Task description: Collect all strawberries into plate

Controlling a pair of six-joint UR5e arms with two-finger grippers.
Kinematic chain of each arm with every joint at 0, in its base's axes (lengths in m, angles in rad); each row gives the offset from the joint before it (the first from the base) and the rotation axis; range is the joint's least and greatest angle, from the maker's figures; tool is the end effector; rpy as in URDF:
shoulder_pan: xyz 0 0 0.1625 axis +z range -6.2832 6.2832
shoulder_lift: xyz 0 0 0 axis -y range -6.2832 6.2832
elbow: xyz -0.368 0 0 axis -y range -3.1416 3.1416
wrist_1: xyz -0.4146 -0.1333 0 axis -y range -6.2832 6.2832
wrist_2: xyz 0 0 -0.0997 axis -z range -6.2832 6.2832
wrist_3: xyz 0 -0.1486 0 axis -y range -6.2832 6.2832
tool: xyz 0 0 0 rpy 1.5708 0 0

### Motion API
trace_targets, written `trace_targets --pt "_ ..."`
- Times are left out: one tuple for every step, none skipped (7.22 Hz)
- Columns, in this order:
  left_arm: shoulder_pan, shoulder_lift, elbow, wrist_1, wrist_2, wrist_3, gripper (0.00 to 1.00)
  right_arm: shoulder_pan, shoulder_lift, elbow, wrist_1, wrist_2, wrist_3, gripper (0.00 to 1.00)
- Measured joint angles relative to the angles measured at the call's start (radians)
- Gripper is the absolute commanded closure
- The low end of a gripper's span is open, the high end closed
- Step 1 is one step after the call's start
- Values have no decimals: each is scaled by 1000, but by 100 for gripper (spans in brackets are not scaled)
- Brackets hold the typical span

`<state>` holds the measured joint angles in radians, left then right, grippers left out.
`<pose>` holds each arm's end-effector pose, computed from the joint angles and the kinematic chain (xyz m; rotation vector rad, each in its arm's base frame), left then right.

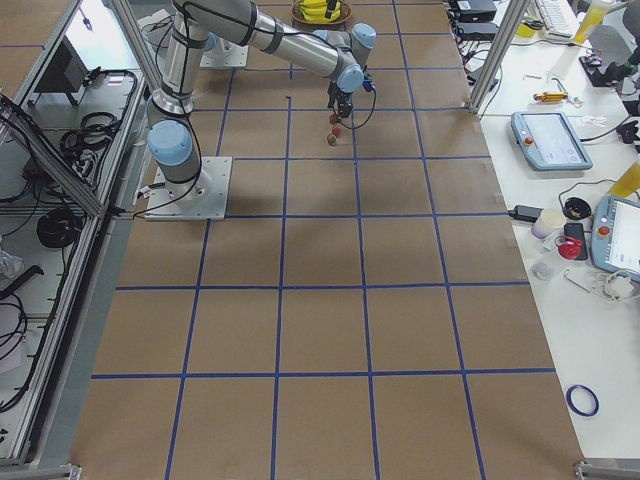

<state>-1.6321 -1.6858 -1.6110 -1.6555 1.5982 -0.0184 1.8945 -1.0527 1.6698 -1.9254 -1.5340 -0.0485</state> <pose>-0.1604 -0.5045 0.2960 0.0712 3.0820 0.3696 0.3154 -0.5040 0.0730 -0.5687 3.0614 0.4150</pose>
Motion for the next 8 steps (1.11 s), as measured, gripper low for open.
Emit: trace_targets --pt "0 0 -1 5 1 0 0 0 10 0 -10 0 -8 100" --pt "0 -1 -1 8 2 0 0 0 15 1 -18 0 -19 100" --pt "0 -1 -2 9 3 0 0 0 15 0 -22 0 -26 100" --pt "0 0 -1 10 3 2 0 0 13 -3 -24 -1 -25 100" --pt "0 0 0 19 5 3 0 0 5 -10 -26 -3 -21 100" --pt "0 1 0 32 7 4 0 -1 -17 -27 -25 -9 -20 100" --pt "1 3 0 40 8 6 0 -1 -47 -54 -20 -13 -22 100" --pt "3 4 0 43 10 10 0 3 -65 -78 -14 -12 -23 100"
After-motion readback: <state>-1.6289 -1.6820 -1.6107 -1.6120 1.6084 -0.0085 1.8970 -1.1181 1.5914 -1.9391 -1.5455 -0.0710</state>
